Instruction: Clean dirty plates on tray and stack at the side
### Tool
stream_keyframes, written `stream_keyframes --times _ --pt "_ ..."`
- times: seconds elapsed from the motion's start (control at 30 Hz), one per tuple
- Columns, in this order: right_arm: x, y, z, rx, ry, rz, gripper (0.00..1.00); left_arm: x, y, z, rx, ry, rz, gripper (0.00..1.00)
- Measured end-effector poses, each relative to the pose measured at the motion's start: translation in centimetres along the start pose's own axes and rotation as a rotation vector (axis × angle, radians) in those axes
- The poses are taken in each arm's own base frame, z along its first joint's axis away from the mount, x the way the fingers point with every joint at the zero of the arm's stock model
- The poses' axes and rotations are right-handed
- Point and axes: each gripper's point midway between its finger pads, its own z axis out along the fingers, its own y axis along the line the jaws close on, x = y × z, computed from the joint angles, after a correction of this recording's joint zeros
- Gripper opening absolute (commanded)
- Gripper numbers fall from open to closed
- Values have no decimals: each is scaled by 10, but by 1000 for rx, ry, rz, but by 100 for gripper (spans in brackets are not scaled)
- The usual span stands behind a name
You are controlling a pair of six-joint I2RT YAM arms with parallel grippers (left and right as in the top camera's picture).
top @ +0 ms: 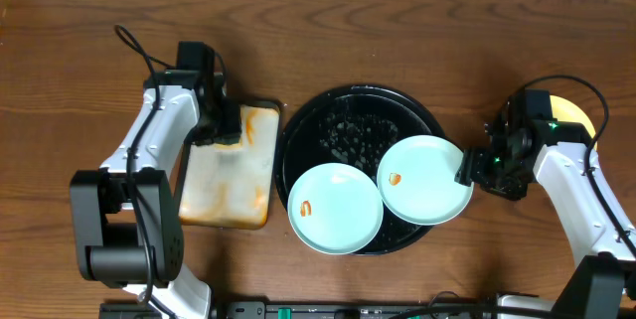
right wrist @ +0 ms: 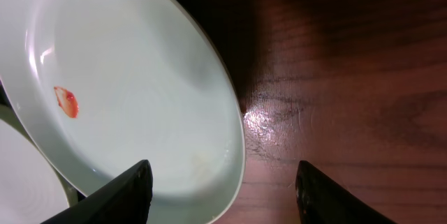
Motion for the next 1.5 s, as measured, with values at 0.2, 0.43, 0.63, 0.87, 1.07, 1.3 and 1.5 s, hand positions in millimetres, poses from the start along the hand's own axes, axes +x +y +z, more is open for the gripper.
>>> stream_keyframes --times 0.2,0.43,0.63,0.87,1.07,1.3,1.5 --pt "-1 0 0 -1 -2 -1 64 31 -5 3 -17 113 -55 9" --pt "-1 0 0 -1 -2 -1 64 37 -28 30 4 62 -4 8" --pt "-1 0 0 -1 -2 -1 64 43 -24 29 -37 79 -1 30" --pt "-2 1 0 -3 -9 -2 64 19 -22 5 -80 1 18 41" --pt "-1 1 0 -1 -4 -2 65 -17 -8 -19 -183 -179 24 42" --pt "15 0 15 7 35 -17 40 -22 2 -21 -247 -205 20 42" --pt "10 -4 38 -3 -25 27 9 -19 5 -21 -260 -194 20 42"
